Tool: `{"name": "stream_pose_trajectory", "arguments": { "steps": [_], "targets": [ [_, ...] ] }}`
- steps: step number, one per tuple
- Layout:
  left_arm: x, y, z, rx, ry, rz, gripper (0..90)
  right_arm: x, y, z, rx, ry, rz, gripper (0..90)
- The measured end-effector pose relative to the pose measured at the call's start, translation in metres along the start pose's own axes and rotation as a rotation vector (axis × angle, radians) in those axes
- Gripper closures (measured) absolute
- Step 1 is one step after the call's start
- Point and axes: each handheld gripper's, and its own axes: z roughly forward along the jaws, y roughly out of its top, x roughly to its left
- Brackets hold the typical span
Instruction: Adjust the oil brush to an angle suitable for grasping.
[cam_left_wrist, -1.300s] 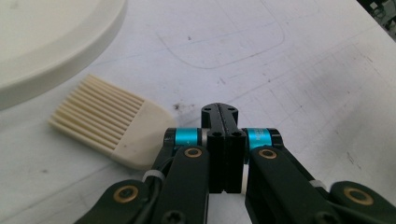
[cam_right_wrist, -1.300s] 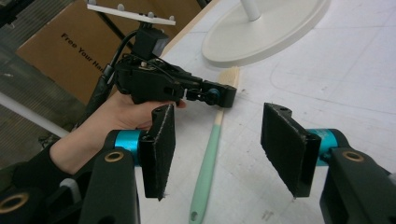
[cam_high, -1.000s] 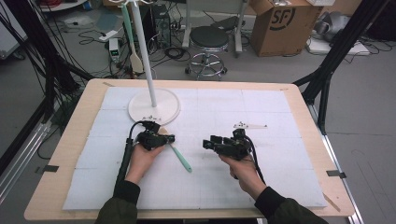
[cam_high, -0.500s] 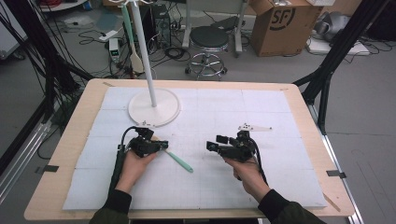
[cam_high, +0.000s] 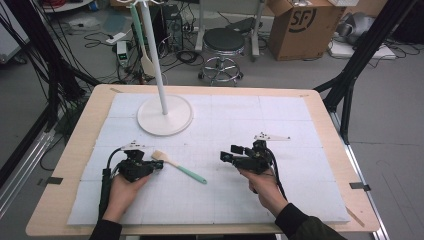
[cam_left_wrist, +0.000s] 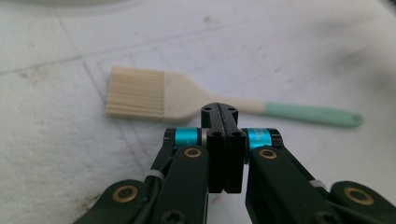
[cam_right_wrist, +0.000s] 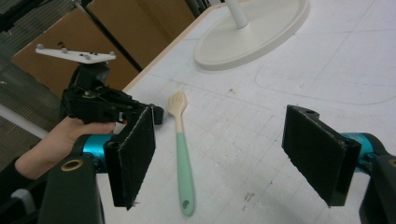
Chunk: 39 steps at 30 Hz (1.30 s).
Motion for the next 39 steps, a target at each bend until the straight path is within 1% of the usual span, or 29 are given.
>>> {"name": "stream_pose_trajectory", "arguments": {
  "steps": [1, 3, 5, 7, 8, 9, 10, 12, 14, 16, 17, 18, 21, 23, 26, 28, 29, 31, 32, 33, 36, 39],
  "targets": [
    [-0.001, 0.002, 0.000, -0.013, -0.004, 0.006, 90.0, 0.000, 0.000, 0.000, -0.002, 0.004, 0.001, 25.3],
    [-0.003, 0.007, 0.002, -0.018, -0.013, 0.016, 90.0, 0.001, 0.000, 0.000, -0.003, 0.001, -0.003, 25.2],
    [-0.004, 0.014, 0.009, -0.017, -0.018, 0.023, 90.0, 0.002, -0.001, 0.000, 0.001, 0.002, -0.002, 25.0],
    [-0.004, 0.018, 0.017, -0.022, -0.031, 0.017, 90.0, 0.002, -0.001, 0.001, 0.004, 0.005, 0.002, 24.7],
    [-0.004, 0.019, 0.022, 0.001, -0.020, 0.018, 90.0, 0.003, -0.001, 0.001, 0.003, 0.005, 0.001, 24.7],
    [-0.003, 0.020, 0.028, 0.018, -0.004, 0.029, 90.0, 0.002, -0.001, 0.001, 0.002, 0.005, 0.000, 24.7],
    [-0.002, 0.021, 0.032, 0.027, 0.000, 0.027, 90.0, 0.002, -0.001, 0.001, 0.003, 0.006, 0.000, 24.7],
    [0.000, 0.023, 0.038, 0.029, 0.001, 0.009, 90.0, 0.002, 0.000, 0.000, 0.001, 0.008, 0.000, 24.8],
    [0.000, 0.025, 0.041, 0.038, 0.004, 0.008, 90.0, 0.001, 0.000, -0.001, -0.001, 0.007, 0.007, 24.8],
    [0.000, 0.027, 0.046, 0.056, -0.009, 0.010, 90.0, 0.000, 0.000, -0.001, -0.002, 0.007, 0.002, 24.8],
    [0.000, 0.026, 0.048, 0.079, -0.006, 0.008, 90.0, 0.000, 0.001, -0.001, -0.003, 0.007, 0.000, 24.7],
    [-0.001, 0.026, 0.049, 0.087, -0.001, 0.006, 90.0, 0.000, 0.001, -0.002, -0.003, 0.006, 0.008, 24.7],
    [-0.001, 0.026, 0.047, 0.101, -0.001, 0.004, 90.0, -0.001, 0.001, -0.003, -0.008, 0.010, 0.003, 24.7],
    [-0.002, 0.025, 0.045, 0.112, 0.007, 0.031, 90.0, 0.000, 0.001, -0.004, -0.010, 0.011, 0.009, 24.6],
    [-0.007, 0.024, 0.042, 0.128, 0.034, 0.067, 90.0, 0.001, 0.000, -0.005, -0.011, 0.013, 0.006, 24.6],
    [-0.011, 0.023, 0.039, 0.150, 0.057, 0.103, 90.0, 0.001, -0.002, -0.005, -0.009, 0.011, 0.009, 24.7],
    [-0.013, 0.022, 0.037, 0.158, 0.066, 0.114, 90.0, 0.001, -0.002, -0.005, -0.009, 0.011, 0.007, 24.7],
    [-0.015, 0.018, 0.032, 0.164, 0.069, 0.114, 90.0, 0.001, -0.003, -0.006, -0.011, 0.012, 0.011, 24.7],
    [-0.015, 0.016, 0.029, 0.165, 0.062, 0.113, 90.0, 0.001, -0.004, -0.006, -0.012, 0.014, 0.010, 24.7],
    [-0.014, 0.013, 0.026, 0.161, 0.056, 0.100, 90.0, 0.001, -0.004, -0.006, -0.013, 0.012, 0.008, 24.7],
    [-0.012, 0.007, 0.017, 0.161, 0.036, 0.088, 90.0, 0.002, -0.005, -0.006, -0.008, 0.011, 0.013, 24.8],
    [-0.011, 0.002, 0.011, 0.163, 0.017, 0.094, 90.0, 0.002, -0.005, -0.004, -0.004, 0.015, 0.008, 25.0]
  ]
}}
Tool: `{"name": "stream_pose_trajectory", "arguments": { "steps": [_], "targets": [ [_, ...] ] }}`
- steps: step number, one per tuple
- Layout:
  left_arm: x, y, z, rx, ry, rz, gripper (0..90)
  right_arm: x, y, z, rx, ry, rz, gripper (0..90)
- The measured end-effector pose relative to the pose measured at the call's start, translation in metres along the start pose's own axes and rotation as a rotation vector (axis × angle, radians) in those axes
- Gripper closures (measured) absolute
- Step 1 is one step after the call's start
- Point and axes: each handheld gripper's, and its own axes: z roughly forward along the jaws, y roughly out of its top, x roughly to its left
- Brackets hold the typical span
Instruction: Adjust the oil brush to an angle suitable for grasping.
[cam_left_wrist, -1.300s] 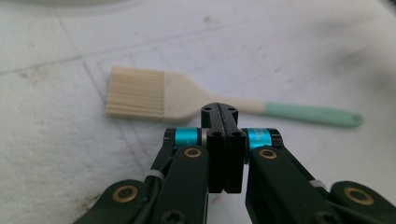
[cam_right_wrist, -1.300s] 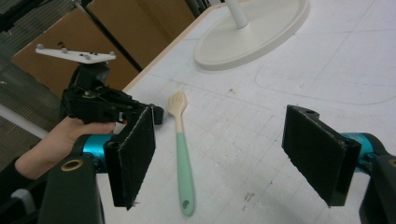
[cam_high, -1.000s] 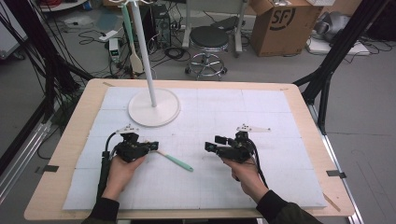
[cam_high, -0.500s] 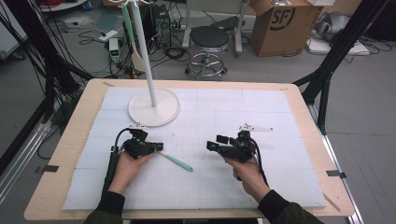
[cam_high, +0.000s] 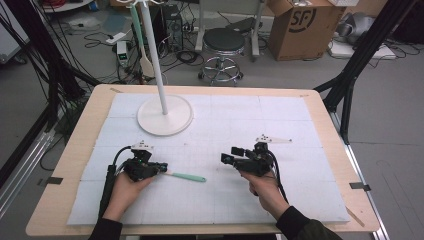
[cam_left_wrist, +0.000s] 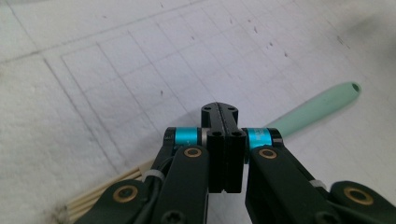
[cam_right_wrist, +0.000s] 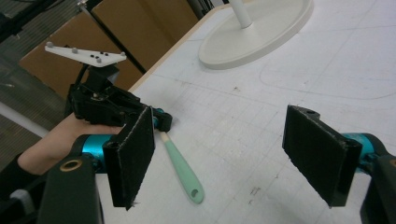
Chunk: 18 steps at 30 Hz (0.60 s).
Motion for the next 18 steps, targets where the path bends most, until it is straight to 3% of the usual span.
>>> {"name": "stream_pose_trajectory", "arguments": {
  "steps": [7, 12, 18],
  "targets": [
    [-0.003, -0.010, -0.010, 0.021, -0.025, 0.019, 90.0, 0.001, -0.001, 0.004, 0.005, 0.004, -0.005, 25.0],
    [-0.003, -0.022, -0.019, 0.019, -0.075, -0.012, 90.0, 0.001, -0.001, 0.004, 0.007, 0.000, 0.007, 25.0],
    [-0.008, -0.031, -0.024, 0.013, -0.093, -0.017, 90.0, 0.003, -0.003, 0.008, 0.009, 0.008, 0.001, 25.1]
  ]
}}
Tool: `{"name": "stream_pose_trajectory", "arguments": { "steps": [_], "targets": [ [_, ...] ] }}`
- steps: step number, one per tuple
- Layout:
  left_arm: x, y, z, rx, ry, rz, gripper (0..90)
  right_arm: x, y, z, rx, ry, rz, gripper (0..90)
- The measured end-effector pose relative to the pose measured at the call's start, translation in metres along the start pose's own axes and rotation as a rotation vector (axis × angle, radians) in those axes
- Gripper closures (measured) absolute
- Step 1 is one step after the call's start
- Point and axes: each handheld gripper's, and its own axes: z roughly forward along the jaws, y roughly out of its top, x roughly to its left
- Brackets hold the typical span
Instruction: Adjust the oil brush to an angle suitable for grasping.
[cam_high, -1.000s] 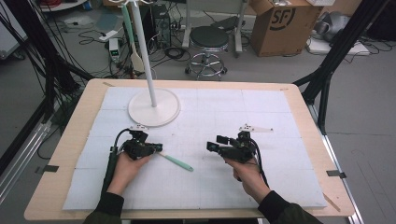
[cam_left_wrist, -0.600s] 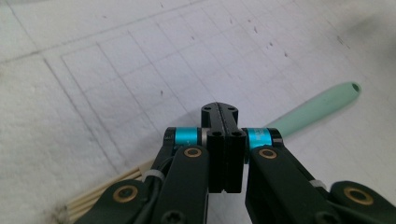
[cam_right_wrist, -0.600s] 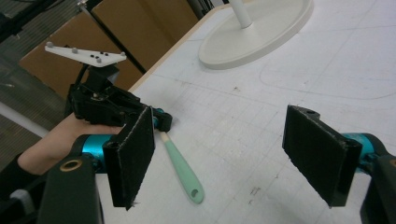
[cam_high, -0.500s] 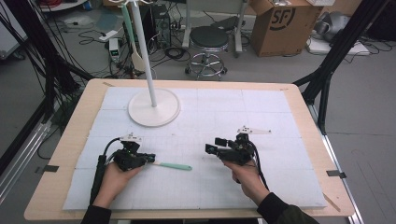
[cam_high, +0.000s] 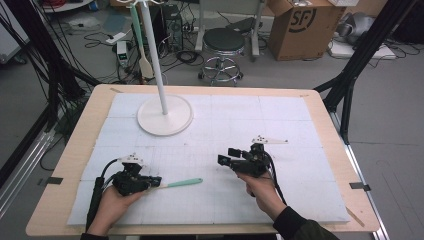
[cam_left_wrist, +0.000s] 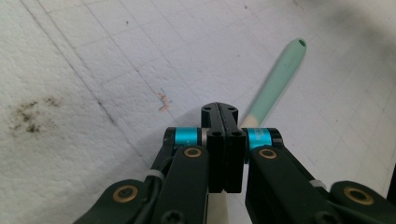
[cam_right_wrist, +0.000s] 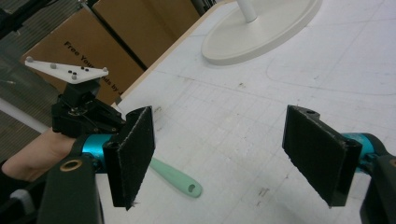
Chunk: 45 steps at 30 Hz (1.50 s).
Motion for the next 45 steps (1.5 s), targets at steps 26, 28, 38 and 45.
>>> {"name": "stream_pose_trajectory", "arguments": {
  "steps": [26, 28, 38, 45],
  "targets": [
    [-0.044, 0.002, 0.034, -0.016, -0.059, 0.012, 90.0, 0.001, 0.003, -0.005, -0.027, -0.001, 0.001, 26.1],
    [-0.042, 0.002, 0.033, -0.032, -0.039, -0.002, 90.0, 0.001, 0.003, -0.005, -0.029, 0.001, 0.001, 26.2],
    [-0.039, 0.013, 0.041, -0.046, 0.001, 0.004, 90.0, 0.001, 0.004, -0.009, -0.043, -0.002, 0.005, 26.2],
    [-0.033, 0.019, 0.043, -0.059, 0.040, 0.005, 90.0, 0.002, 0.004, -0.009, -0.036, 0.001, 0.006, 26.2]
  ]
}}
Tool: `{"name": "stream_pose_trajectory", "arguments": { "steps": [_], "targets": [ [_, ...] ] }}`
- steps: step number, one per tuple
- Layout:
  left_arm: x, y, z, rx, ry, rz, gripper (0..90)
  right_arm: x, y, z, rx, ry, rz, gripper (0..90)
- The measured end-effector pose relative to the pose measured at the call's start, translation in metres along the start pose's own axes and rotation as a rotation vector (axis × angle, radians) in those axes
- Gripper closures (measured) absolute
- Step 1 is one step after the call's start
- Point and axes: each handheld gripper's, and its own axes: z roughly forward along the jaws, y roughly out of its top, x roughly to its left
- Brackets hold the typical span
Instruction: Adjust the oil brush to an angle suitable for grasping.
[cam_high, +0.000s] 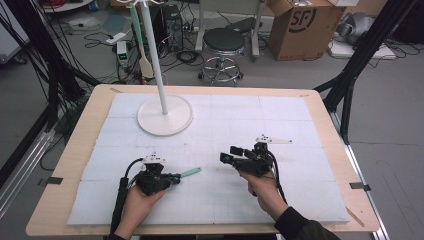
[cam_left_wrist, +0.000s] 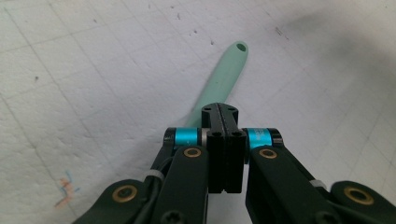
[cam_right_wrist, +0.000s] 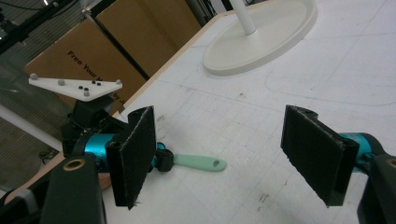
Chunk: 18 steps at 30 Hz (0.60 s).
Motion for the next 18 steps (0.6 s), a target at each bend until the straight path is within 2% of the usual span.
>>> {"name": "stream_pose_trajectory", "arguments": {
  "steps": [18],
  "targets": [
    [0.016, 0.016, 0.008, -0.027, 0.067, -0.042, 90.0, 0.000, -0.003, 0.006, 0.020, -0.004, 0.003, 26.3]
  ]
}}
